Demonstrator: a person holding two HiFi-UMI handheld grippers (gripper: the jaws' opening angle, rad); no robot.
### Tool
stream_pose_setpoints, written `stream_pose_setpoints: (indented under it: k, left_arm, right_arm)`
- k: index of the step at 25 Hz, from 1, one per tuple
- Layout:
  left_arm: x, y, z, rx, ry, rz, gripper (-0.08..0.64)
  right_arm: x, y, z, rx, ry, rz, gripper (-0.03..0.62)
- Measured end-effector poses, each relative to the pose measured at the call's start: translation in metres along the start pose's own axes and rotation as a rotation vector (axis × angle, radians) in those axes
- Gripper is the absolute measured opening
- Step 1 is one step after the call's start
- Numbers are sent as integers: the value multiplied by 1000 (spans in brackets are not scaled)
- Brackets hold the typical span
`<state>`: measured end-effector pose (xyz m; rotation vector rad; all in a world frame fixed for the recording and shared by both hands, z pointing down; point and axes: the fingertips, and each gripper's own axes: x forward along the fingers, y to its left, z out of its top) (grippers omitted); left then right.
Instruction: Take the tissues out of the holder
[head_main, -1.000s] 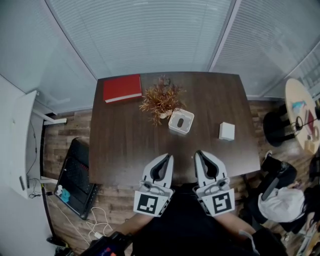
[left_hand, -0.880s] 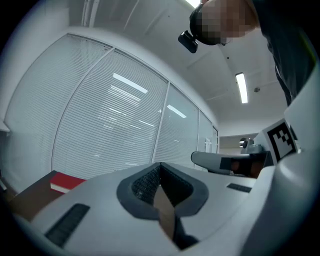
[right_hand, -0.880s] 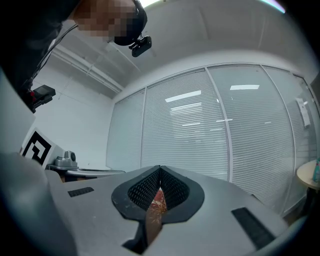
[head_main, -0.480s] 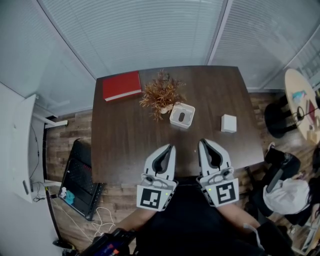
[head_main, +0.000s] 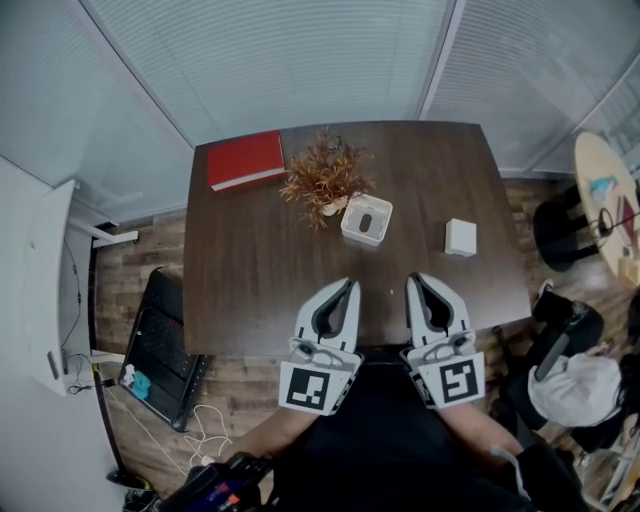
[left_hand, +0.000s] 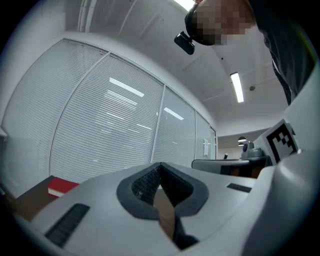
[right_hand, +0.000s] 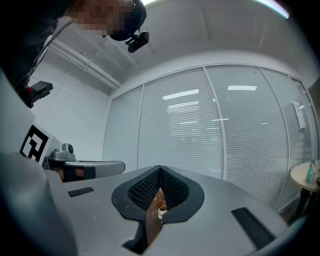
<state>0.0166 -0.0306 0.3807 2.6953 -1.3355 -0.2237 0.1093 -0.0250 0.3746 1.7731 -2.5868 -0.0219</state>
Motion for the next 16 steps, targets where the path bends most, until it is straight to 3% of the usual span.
stream_pose_setpoints:
  k: [4, 10, 16]
  left_arm:
    - [-6, 0, 1, 4, 1, 10, -2]
    - [-9, -5, -1, 2, 15, -9, -2]
    - [-13, -8, -2, 4, 25, -21, -2]
  right_arm:
    - [-2, 4, -1, 10, 8, 5, 11]
    - [-12, 12, 13, -50, -41, -5, 11]
    - [-19, 8, 9, -11, -29, -30, 11]
